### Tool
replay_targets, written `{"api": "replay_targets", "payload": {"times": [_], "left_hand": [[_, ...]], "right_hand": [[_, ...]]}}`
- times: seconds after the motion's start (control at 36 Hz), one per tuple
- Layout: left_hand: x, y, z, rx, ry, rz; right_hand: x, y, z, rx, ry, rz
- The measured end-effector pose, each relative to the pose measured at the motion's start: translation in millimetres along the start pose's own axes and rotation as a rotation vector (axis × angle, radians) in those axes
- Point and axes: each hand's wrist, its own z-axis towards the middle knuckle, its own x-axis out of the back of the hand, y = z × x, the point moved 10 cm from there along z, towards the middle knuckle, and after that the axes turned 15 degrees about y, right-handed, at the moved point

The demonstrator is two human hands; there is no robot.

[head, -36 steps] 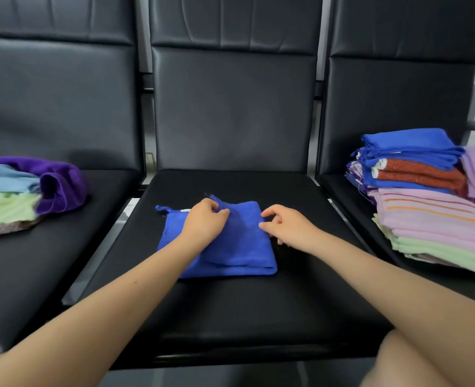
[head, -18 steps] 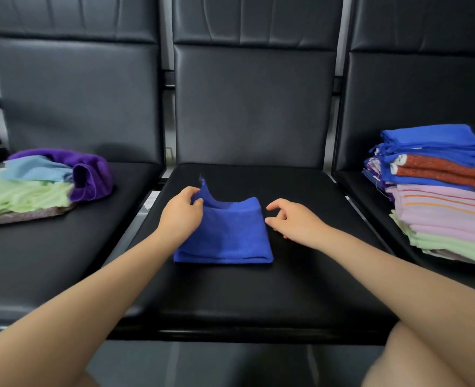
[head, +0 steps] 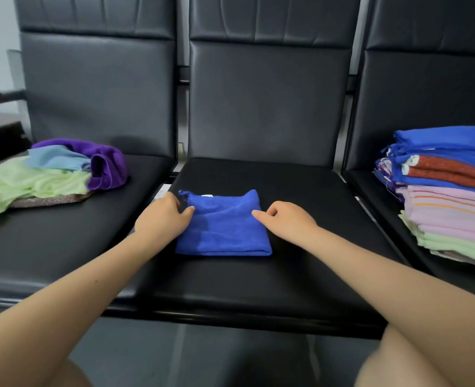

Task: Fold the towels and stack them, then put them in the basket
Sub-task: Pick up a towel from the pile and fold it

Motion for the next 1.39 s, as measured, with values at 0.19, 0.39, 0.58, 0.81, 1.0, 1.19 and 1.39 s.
{"api": "replay_targets", "payload": {"times": [0.19,0.39,0.58,0.81,1.0,1.19,1.39], "left_hand": [[-19,7,17,0.016,-0.084,0.002],[-30,24,22,-0.010,-0.070,-0.026],[-35,43,21,-0.132,0.094,-0.002],[-36,40,26,-0.113,0.089,-0.039],[-38,41,16,-0.123,-0.058,0.064],[-35,63,-16,-0.080,-0.294,-0.090],[-44,100,-38,0.326,-0.369,-0.675]], "right_hand": [[-10,-16,-10,-0.007,0.001,-0.113],[-2,-16,-20,0.043,0.013,-0.065],[3,-7,-20,0.007,0.032,-0.080],[3,-1,-10,-0.035,0.112,-0.084],[-1,3,-5,-0.142,0.033,-0.052],[2,-6,-16,-0.195,-0.015,0.446],[45,15,-23,-0.348,0.025,0.810]]}}
